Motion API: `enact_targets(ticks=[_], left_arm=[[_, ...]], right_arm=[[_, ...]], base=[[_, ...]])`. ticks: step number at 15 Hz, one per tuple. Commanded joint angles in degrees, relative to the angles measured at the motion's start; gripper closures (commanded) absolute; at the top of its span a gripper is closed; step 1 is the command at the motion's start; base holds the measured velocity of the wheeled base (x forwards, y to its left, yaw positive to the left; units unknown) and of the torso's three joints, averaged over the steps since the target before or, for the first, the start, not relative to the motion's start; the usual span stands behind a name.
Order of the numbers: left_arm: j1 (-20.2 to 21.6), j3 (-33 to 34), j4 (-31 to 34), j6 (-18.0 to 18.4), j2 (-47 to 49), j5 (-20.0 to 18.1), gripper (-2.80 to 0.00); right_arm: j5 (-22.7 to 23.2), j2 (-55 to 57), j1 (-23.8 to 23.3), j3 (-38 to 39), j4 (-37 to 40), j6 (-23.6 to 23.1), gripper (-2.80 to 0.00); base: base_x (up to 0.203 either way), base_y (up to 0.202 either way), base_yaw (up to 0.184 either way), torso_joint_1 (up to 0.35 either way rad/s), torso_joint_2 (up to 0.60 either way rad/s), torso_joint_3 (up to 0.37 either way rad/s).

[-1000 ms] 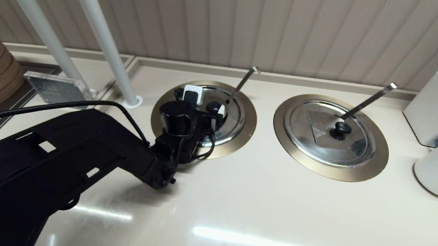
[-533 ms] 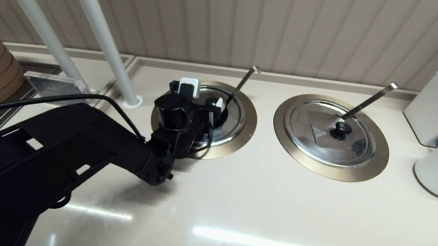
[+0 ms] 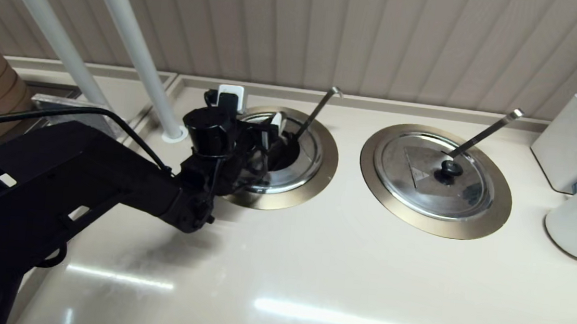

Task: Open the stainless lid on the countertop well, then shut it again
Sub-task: Open the lid

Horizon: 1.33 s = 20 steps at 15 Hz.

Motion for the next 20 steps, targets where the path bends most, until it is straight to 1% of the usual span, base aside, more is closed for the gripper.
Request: enact_targets(ticks=[1,12,17,20], left_arm=[[1.0,0.1,-0.1,0.1,-1.5,0.1,-2.8],[5.4,0.0,0.6,1.0,-5.4,-0.6,-2.8],[8.5,0.0,0.9,1.4,-8.3,-2.3,-2.8],[9.0,0.1,2.5,1.2,-10.4,-2.6,-2.8]], right_arm=[[0.0,0.0,0.0,0.3,0.0,0.0,0.0],[0.0,0.0,0.0,0.3,0.0,0.0,0.0],[0.0,0.0,0.0,0.2,0.0,0.0,0.0],[0.0,0.0,0.0,0.3,0.0,0.0,0.0]], base=[[0.0,0.0,0.0,0.0,0.0,0.0],[0.0,0.0,0.0,0.0,0.0,0.0],[0.0,0.0,0.0,0.0,0.0,0.0],[0.0,0.0,0.0,0.0,0.0,0.0]])
